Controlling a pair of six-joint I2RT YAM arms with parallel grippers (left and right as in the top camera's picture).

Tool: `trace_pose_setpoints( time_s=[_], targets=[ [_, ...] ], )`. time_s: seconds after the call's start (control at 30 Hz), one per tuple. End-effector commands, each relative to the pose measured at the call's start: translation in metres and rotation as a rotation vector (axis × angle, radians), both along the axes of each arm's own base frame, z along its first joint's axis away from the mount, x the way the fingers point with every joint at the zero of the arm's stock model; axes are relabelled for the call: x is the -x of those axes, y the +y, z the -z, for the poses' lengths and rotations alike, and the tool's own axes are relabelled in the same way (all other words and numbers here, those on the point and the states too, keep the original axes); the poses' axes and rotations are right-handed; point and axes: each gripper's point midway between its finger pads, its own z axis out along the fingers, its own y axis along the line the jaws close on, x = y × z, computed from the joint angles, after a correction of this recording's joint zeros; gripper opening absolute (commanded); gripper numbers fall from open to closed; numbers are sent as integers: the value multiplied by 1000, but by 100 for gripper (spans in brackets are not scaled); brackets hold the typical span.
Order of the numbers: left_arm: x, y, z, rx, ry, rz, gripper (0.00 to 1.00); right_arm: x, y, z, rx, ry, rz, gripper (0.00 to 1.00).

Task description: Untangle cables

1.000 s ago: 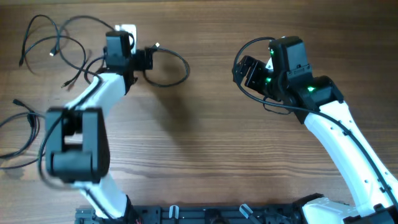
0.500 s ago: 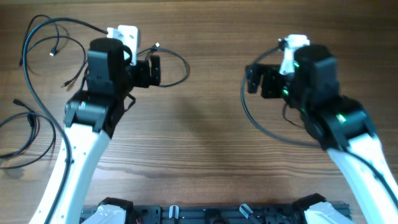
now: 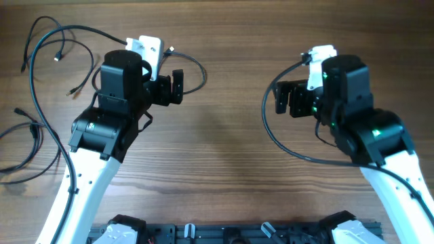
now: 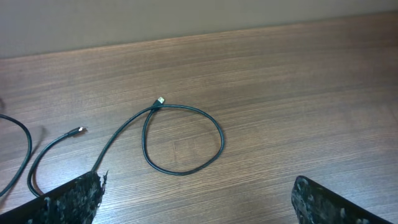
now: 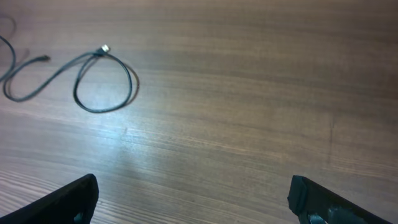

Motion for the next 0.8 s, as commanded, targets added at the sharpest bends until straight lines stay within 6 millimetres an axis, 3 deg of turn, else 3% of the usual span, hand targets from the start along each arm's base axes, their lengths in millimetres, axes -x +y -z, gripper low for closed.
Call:
trace_pose_setpoints(
  time_s=[0.0, 0.2, 0.77],
  targets=[
    [2, -3, 2, 11, 7, 6, 100, -9, -1, 10, 38, 25, 3, 100],
    [2, -3, 2, 11, 8, 6, 100, -18, 2, 31, 60, 82, 2, 100],
    [2, -3, 2, 11, 8, 6, 100, -22, 3, 27, 52, 60, 3, 100]
  ],
)
